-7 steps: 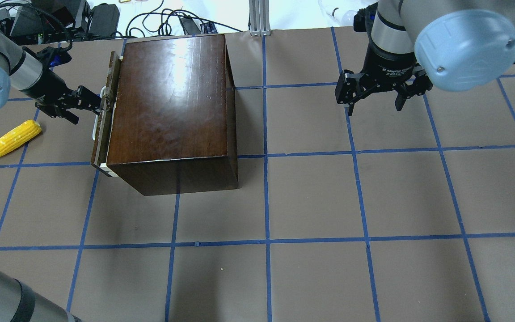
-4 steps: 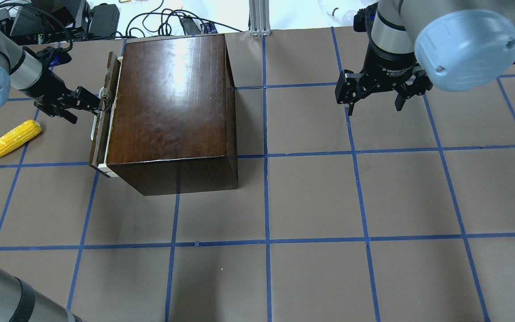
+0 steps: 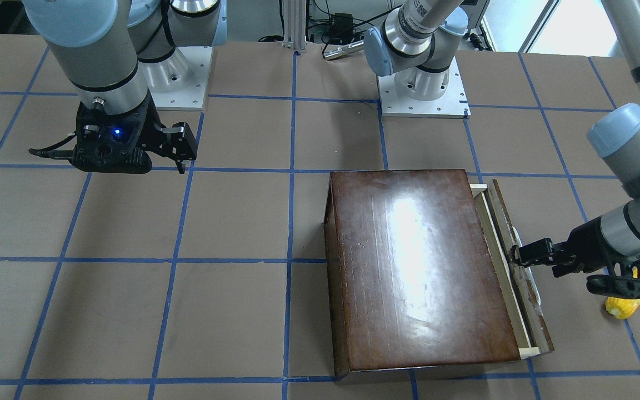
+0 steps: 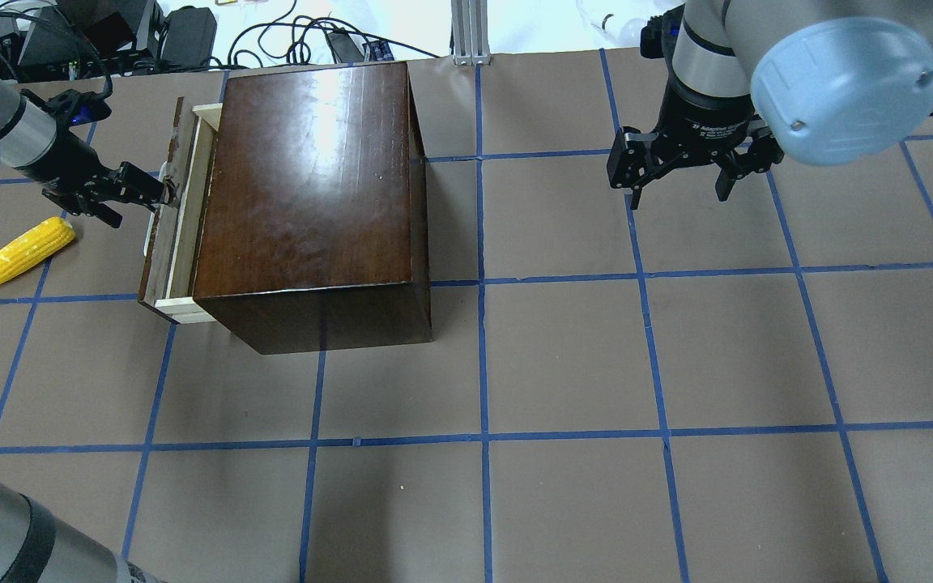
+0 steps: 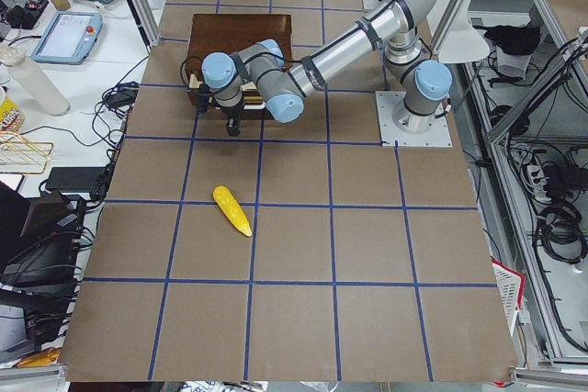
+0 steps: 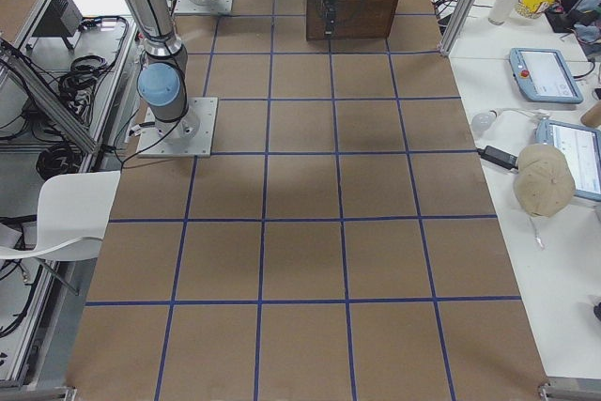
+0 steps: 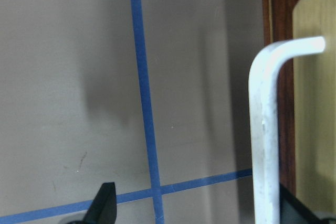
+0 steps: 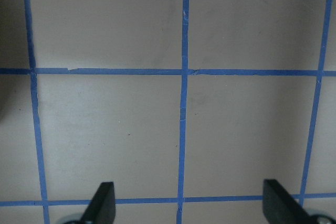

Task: Open drawer and put corn inside
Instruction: 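Pull the drawer outward by its handle with the left gripper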

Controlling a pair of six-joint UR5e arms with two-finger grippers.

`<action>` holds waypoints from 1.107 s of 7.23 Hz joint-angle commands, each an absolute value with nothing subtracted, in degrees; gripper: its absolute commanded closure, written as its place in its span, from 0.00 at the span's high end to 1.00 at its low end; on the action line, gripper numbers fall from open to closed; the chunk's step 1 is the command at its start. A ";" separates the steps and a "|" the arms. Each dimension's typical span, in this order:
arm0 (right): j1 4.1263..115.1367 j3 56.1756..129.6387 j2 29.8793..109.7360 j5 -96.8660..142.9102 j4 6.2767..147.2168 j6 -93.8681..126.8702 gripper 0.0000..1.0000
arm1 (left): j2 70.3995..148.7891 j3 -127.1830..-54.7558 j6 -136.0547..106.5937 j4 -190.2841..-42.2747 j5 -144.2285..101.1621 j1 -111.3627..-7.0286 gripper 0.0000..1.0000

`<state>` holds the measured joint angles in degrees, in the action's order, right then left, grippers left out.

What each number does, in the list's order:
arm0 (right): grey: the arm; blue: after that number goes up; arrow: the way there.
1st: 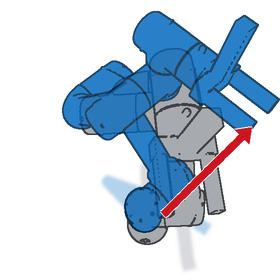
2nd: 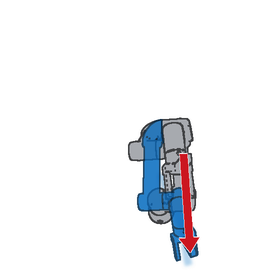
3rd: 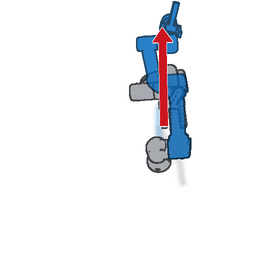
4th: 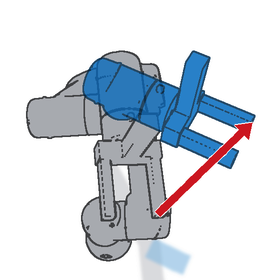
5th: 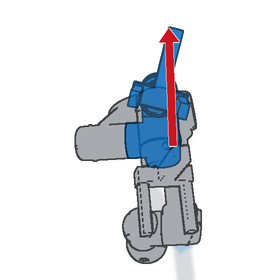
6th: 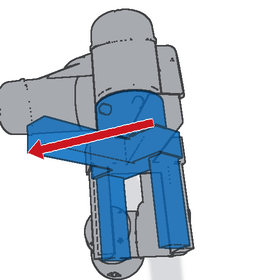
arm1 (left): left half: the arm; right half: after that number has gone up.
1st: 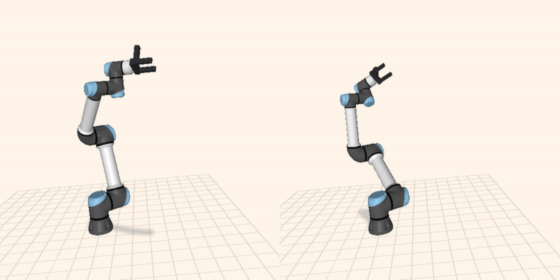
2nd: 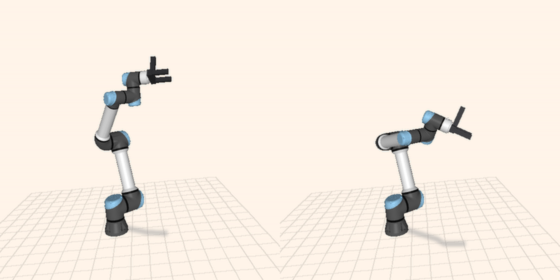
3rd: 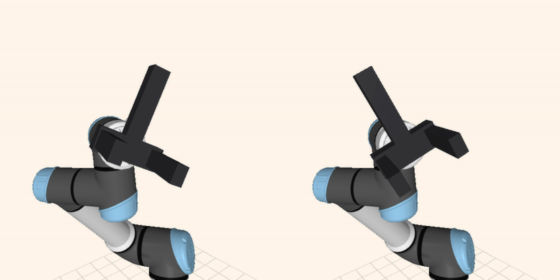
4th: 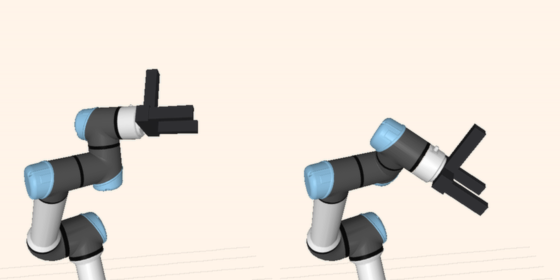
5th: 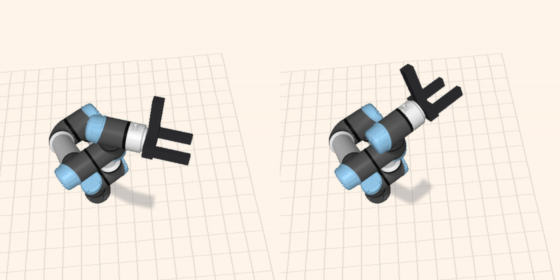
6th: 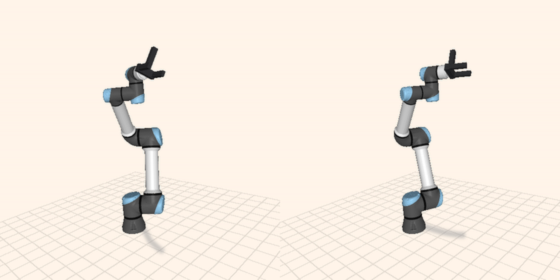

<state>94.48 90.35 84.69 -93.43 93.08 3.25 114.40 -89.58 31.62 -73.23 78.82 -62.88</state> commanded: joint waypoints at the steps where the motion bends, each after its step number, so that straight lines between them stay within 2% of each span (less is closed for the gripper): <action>1: 94.48 90.35 84.73 -93.43 93.08 3.25 1.00 | 114.61 -87.11 33.56 -76.01 78.93 -62.23 1.00; 8: 94.48 90.35 84.73 -93.51 93.16 3.25 1.00 | 115.31 -86.48 38.50 -76.03 82.44 -59.41 1.00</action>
